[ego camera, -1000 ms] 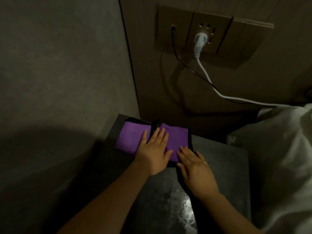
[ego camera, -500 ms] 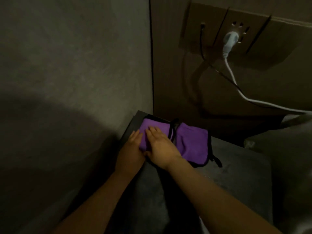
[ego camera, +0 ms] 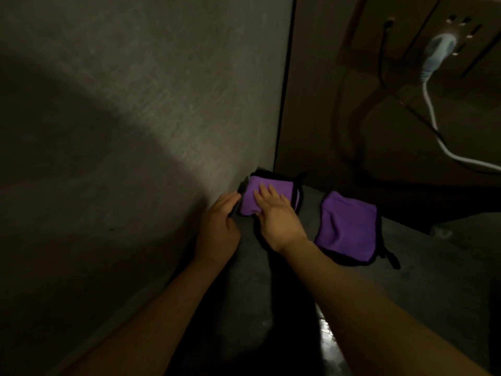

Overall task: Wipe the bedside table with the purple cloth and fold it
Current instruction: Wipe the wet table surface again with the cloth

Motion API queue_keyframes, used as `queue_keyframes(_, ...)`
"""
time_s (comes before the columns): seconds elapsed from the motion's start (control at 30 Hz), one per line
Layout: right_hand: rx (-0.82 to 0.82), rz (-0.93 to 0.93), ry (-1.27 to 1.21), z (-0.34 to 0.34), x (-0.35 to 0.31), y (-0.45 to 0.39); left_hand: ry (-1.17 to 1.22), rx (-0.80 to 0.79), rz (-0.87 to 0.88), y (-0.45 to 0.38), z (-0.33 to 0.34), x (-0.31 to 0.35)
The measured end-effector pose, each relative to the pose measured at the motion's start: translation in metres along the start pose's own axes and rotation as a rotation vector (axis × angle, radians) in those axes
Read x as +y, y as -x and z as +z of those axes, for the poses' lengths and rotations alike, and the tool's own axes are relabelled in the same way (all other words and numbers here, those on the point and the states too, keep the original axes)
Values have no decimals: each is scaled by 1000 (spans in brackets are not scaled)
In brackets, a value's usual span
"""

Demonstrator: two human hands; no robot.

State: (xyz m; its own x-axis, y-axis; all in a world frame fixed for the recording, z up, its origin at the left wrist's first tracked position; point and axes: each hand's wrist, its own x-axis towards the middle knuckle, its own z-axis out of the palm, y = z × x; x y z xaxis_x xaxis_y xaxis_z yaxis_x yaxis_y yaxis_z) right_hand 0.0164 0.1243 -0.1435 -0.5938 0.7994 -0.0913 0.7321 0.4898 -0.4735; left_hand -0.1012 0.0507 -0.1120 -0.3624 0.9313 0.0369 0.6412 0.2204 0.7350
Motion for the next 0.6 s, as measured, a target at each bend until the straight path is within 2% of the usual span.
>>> queue_keyframes(0.13, 22, -77, -102, 15, -15, 33, -90, -193, 74, 1, 3, -6)
queue_keyframes(0.2, 29, -99, -84, 18, -20, 52, -140, -325, 128, 4, 4, -3)
queue_keyframes(0.27, 57, -117, -56, 24, -24, 69, -217, -428, 257, 7, 1, 0)
queue_keyframes(0.33, 75, -104, -31, 29, -28, 82, -282, -519, 293, 12, 3, 1)
queue_keyframes(0.5, 80, -103, 21, 35, -35, 113, -506, -534, 474, 24, 2, -2)
queue_keyframes(0.6, 51, -126, 36, 38, -41, 135, -519, -541, 521, 30, 0, -2)
